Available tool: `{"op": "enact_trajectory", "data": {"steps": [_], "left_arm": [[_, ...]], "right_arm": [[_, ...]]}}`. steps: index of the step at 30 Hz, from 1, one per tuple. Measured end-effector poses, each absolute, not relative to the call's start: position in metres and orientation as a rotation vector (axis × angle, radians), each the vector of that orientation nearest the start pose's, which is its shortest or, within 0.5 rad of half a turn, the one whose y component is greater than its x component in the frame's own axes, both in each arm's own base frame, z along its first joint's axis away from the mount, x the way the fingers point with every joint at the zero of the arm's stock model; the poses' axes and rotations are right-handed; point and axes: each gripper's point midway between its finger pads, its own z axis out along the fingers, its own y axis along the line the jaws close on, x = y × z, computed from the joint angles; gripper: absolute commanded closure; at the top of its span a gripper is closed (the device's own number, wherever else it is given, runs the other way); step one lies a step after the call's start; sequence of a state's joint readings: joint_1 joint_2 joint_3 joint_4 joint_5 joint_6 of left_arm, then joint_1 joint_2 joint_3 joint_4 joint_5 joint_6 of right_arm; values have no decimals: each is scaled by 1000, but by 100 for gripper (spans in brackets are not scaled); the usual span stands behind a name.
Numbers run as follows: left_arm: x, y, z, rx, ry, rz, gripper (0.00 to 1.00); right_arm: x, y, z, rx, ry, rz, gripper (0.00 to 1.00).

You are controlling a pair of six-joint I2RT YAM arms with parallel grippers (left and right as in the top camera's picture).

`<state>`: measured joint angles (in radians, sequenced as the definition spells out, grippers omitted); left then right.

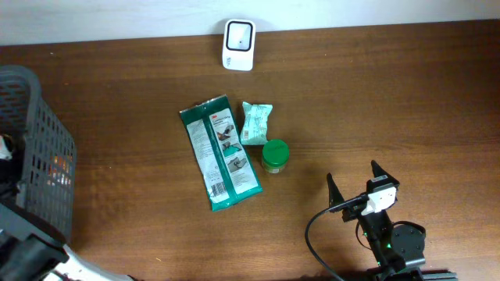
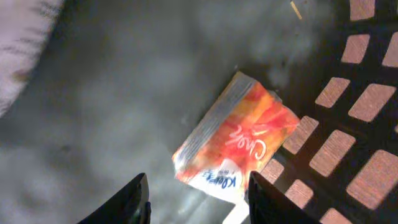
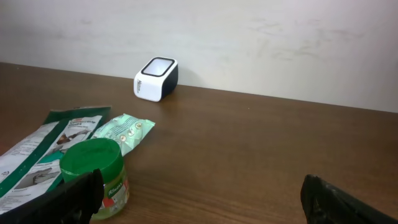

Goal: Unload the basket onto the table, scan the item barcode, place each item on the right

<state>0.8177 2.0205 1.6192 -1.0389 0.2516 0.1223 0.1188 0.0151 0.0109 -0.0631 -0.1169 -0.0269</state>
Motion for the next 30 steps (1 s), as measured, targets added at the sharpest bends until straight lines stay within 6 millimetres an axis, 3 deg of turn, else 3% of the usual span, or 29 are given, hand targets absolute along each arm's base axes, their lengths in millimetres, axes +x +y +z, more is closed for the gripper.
{"op": "enact_trajectory", "data": {"steps": [4,7,15,17,18,20,22,23,24,26,29,30], "left_arm": [[324,265,53,-868,2755,-358,55],[324,260,34,-852,2789,-407,100],[320,258,48,-879,2810,-422,100],[324,270,81,-949,2746,-310,100],[327,278,115,-971,2669,-222,100],[328,286,214,-963,2413,-35,100],[317,274,300,-941,2185,58,100],[310,257,337,-909,2094,70,100],[308,234,361,-855,2050,54,100],[318,170,384,-698,2057,-42,100],[338,42,359,-376,2275,-246,100],[341,21,348,-331,2318,-263,100]], "right_arm": [[241,49,160,-209,1627,166,2],[241,49,160,-209,1627,166,2],[241,49,160,-209,1627,166,2],[241,49,160,-208,1627,166,2],[241,49,160,-209,1627,166,2],[241,49,160,-209,1627,166,2],[241,49,160,-209,1627,166,2],[241,49,160,-208,1627,166,2],[241,49,160,-209,1627,166,2],[241,49,160,-209,1627,166,2],[241,49,160,-208,1628,166,2],[241,49,160,-208,1628,166,1]]}}
